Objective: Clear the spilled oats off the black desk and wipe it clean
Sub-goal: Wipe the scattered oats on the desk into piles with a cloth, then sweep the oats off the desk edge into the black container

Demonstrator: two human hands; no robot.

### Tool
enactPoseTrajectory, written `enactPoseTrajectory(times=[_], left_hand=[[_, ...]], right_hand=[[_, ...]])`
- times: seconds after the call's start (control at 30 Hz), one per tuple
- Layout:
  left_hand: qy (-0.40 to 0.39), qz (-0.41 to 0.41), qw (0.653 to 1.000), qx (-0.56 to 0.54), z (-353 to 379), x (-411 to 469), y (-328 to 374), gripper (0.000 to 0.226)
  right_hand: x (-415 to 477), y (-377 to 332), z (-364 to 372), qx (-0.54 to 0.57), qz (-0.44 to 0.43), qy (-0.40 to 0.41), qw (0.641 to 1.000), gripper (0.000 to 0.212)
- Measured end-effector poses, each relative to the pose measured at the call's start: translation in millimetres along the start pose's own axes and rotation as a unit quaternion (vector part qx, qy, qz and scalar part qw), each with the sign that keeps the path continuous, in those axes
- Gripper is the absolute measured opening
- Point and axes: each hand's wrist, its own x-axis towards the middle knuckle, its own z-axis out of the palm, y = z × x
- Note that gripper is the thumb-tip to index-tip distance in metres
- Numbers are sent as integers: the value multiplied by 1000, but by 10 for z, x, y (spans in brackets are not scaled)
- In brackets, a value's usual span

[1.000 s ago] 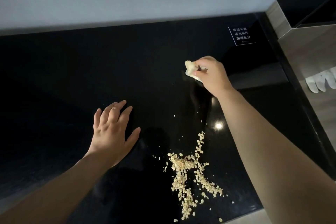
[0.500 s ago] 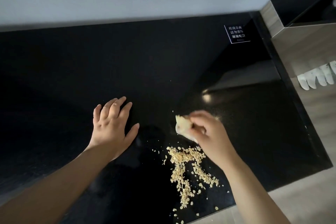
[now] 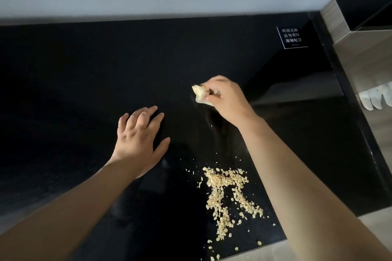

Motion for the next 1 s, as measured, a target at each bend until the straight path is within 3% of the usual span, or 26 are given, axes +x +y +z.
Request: enactPoseTrajectory(times=[0.27, 0.5, 0.63, 0.87, 1.0], left_hand=[[-33, -1, 999, -34, -115, -54, 37, 63], [-65, 21, 995, -79, -355, -415, 58, 58], [-83, 54, 990, -105, -500, -817, 25, 53], [-105, 136, 977, -124, -582, -1600, -174, 48], [-147, 165, 968, -119, -485, -1919, -145, 48]], right_hand=[[-1335, -131, 153, 37, 23, -91, 995, 21], [-1850, -570, -49, 131, 99, 95, 982, 19], [-2401, -844, 72, 115, 149, 182, 965, 22], [-3512, -1371, 595, 122, 290, 271, 910, 19], [-3891, -1519, 821, 148, 327, 304, 882, 21]])
